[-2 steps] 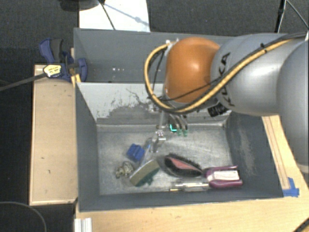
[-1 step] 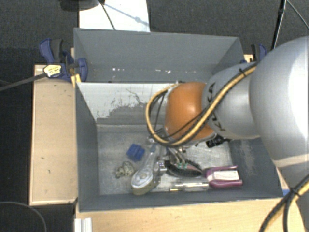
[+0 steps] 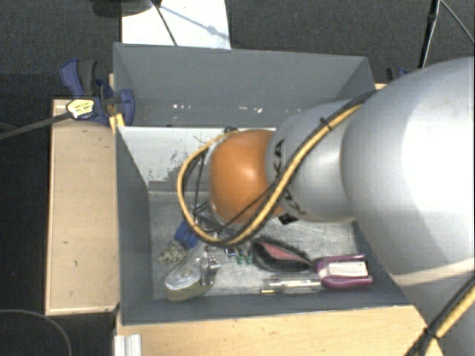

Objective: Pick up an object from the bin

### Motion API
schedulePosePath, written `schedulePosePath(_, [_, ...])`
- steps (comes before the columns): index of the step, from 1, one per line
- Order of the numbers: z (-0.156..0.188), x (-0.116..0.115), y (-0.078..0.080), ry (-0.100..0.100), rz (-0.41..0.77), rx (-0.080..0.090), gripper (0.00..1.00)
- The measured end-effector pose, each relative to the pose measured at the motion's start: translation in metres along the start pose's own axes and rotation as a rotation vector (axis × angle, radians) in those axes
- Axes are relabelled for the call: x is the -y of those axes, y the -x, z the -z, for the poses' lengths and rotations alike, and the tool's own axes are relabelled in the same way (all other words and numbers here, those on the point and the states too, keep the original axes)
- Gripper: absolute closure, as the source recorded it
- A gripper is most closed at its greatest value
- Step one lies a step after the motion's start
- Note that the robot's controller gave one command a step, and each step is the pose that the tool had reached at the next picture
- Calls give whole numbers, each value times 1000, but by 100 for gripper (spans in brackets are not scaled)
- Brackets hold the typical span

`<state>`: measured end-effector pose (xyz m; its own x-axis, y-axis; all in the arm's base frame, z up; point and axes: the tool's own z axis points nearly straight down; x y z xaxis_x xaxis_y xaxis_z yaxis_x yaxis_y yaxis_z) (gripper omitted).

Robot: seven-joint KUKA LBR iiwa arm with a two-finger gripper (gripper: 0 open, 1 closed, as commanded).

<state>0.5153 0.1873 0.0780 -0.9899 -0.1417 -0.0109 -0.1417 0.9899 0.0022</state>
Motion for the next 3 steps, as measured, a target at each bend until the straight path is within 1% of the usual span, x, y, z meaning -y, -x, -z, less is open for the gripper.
schedulePosePath(1, [-2, 2, -3, -1, -7, -14, 100])
schedulePosePath(2, [58, -14, 1, 1, 19, -3, 100])
schedulePosePath(3, [173, -9, 0, 0, 99, 0, 100])
